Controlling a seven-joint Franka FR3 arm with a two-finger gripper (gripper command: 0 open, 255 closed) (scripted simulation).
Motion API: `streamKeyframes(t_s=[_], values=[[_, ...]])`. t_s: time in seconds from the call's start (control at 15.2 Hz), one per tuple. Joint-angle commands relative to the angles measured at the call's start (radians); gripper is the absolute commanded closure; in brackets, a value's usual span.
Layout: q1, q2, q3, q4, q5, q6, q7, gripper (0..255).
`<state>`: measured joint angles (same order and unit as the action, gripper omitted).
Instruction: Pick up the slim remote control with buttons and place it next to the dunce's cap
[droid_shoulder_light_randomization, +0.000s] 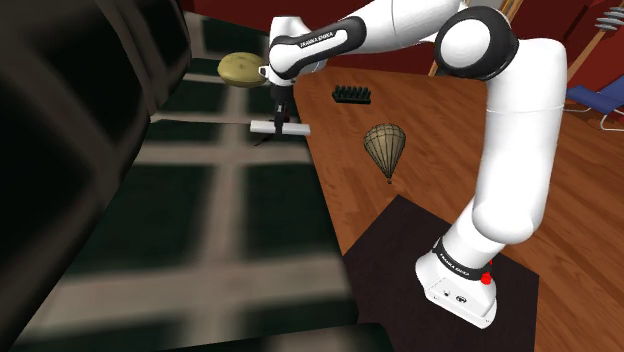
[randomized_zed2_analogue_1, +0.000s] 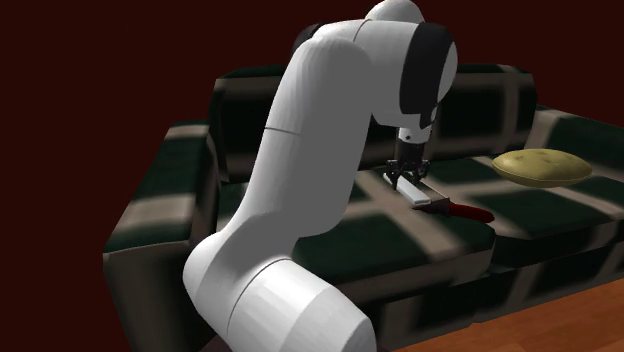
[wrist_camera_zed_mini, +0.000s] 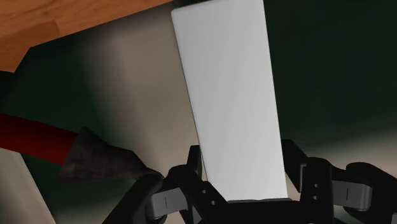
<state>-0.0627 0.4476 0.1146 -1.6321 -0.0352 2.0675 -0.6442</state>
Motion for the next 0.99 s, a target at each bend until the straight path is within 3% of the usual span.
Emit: streamKeyframes(t_s=[0.0,0.92], values=[[-0.025,0.029,-0.011,0.047,0.002,-0.018,-0.039,255],[-0.024,0.110,-0.016,-0.008,-0.007,0.118,-0.037,255]])
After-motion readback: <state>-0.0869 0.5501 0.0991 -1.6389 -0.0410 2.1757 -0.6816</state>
